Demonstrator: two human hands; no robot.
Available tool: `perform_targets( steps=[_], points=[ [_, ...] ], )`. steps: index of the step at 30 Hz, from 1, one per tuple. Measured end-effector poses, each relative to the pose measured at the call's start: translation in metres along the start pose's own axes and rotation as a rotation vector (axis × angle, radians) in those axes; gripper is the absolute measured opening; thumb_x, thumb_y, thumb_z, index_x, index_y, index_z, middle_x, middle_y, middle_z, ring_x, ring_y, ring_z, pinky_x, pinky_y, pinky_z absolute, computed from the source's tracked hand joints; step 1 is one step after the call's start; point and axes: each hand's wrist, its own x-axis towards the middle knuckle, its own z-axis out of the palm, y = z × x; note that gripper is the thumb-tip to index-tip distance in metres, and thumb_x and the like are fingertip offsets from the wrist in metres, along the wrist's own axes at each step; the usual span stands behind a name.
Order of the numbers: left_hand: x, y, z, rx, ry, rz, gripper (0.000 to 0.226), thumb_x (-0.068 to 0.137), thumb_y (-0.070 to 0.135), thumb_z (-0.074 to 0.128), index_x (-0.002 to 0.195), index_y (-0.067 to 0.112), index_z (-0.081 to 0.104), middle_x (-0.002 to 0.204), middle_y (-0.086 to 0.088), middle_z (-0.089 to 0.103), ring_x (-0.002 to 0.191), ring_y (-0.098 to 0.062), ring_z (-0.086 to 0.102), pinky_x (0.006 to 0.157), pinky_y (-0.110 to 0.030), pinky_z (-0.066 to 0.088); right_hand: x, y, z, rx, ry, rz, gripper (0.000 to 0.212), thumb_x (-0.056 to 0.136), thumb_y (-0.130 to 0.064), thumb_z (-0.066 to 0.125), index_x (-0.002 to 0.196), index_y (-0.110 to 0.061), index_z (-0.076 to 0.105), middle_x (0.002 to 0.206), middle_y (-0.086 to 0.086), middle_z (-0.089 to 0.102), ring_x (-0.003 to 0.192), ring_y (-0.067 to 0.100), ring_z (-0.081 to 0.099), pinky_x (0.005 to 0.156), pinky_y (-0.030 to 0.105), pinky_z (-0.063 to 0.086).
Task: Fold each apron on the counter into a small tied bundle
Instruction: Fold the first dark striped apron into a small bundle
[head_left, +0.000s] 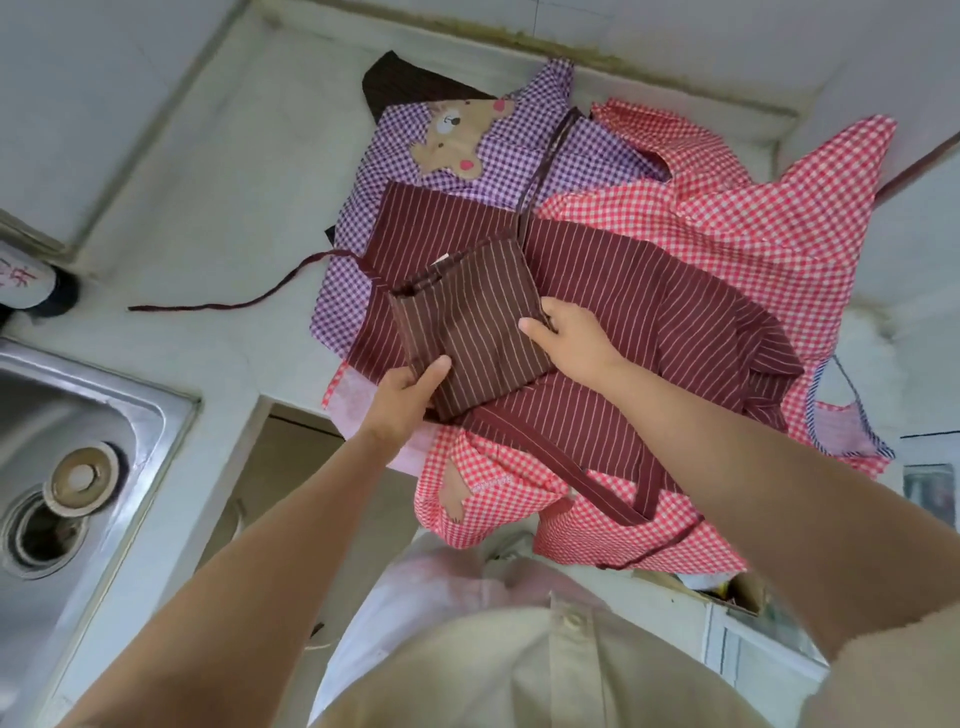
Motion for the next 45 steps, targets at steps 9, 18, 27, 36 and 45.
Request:
perform_targets(
  steps=[9,18,27,36,45],
  points=[
    [0.024,-0.001,-0.001,0.214,0.375,-0.108,0.022,0.091,0.028,0.065,0.089,0.01,0.051,0.093,-0.012,0.068,0.072,-0.023,0.066,0.074,-0.042,0.058,0.027,0.001,0.013,-0.248,0.055,0.129,0.039,0.102,-0.038,0.044,0.066,-0.028,0.034,0.058,0.0,0.048,0.052,0.017,0.048,0.054,0.035,0.041],
    [0.025,-0.001,0.021,1.352,0.072,0.58,0.081,0.081,0.058,0.063,0.145,0.017,0.035,0.151,-0.012,0.032,0.14,-0.03,0.028,0.114,-0.045,0.026,0.035,0.0,0.014,-0.215,0.086,0.198,0.019,0.098,-0.035,0.054,0.105,-0.017,0.054,0.083,-0.002,0.058,0.076,0.018,0.059,0.07,0.037,0.051],
    [0.035,-0.011,-0.008,1.043,-0.003,0.578,0.067,0.086,0.038,0.053,0.148,0.014,0.041,0.154,-0.014,0.034,0.144,-0.029,0.032,0.114,-0.043,0.033,0.026,0.01,-0.013,-0.678,-0.37,-0.488,0.088,0.081,-0.059,0.067,0.152,-0.029,0.026,0.158,-0.013,0.023,0.147,0.005,0.016,0.119,0.03,-0.004],
    [0.038,0.01,-0.027,0.281,0.14,0.25,0.025,0.086,0.037,0.072,0.1,0.016,0.072,0.088,0.002,0.074,0.082,-0.01,0.069,0.075,-0.029,0.056,0.065,-0.009,-0.017,-0.019,-0.147,-0.073,0.011,0.083,-0.023,0.076,0.09,-0.016,0.071,0.08,-0.011,0.068,0.072,0.0,0.061,0.077,0.024,0.048],
    [0.06,0.023,-0.02,0.289,0.509,0.054,0.03,0.091,0.044,0.062,0.097,0.014,0.059,0.086,0.004,0.066,0.084,-0.015,0.065,0.079,-0.034,0.055,0.099,-0.019,0.01,-0.146,0.059,0.086,0.047,0.091,-0.051,0.06,0.078,-0.006,0.063,0.077,0.006,0.066,0.071,0.02,0.063,0.066,0.041,0.052]
  ],
)
